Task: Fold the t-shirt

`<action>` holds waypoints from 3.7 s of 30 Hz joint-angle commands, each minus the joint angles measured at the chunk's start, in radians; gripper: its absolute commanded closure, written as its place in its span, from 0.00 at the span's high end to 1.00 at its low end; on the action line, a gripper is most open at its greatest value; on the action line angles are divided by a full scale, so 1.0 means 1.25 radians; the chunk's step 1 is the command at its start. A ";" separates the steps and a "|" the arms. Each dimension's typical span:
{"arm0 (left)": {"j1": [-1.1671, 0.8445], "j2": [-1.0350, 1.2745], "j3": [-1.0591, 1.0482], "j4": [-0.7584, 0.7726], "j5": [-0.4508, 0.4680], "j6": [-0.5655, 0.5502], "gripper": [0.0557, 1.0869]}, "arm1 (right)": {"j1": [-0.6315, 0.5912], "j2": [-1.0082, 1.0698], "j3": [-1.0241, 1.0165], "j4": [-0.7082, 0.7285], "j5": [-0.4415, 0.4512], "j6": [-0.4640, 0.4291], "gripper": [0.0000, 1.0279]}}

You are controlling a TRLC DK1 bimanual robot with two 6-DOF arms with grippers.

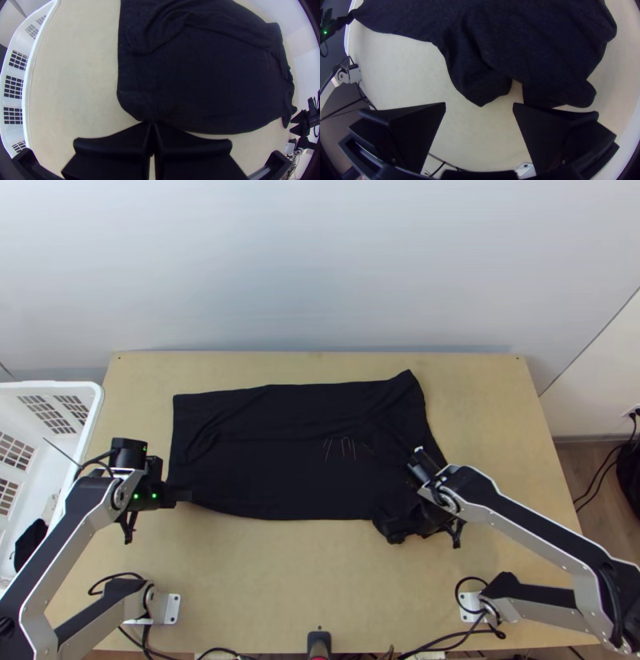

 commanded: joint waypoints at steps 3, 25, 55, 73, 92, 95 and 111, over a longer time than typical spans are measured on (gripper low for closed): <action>0.018 0.001 0.035 -0.001 0.001 -0.001 0.04 | 0.018 0.053 -0.034 0.096 -0.007 0.009 0.58; 0.112 0.021 0.114 0.008 0.001 0.014 0.04 | -0.182 -0.046 0.136 0.133 0.010 0.002 0.03; 0.100 0.659 0.708 0.167 -0.013 -0.098 0.04 | -0.296 0.640 0.872 0.179 0.063 -0.057 0.03; 0.069 0.819 0.811 0.151 -0.021 -0.114 0.72 | -0.333 0.883 1.131 0.116 0.067 -0.068 0.12; 0.104 0.709 0.669 0.049 -0.021 -0.034 0.96 | -0.260 0.691 1.041 -0.023 0.018 0.029 0.96; 0.084 0.720 0.660 0.051 -0.020 -0.039 0.96 | -0.215 0.666 1.016 -0.023 0.017 0.029 0.96; 0.037 0.799 0.673 0.042 -0.021 -0.050 0.59 | -0.160 0.660 1.006 -0.023 0.015 0.029 0.96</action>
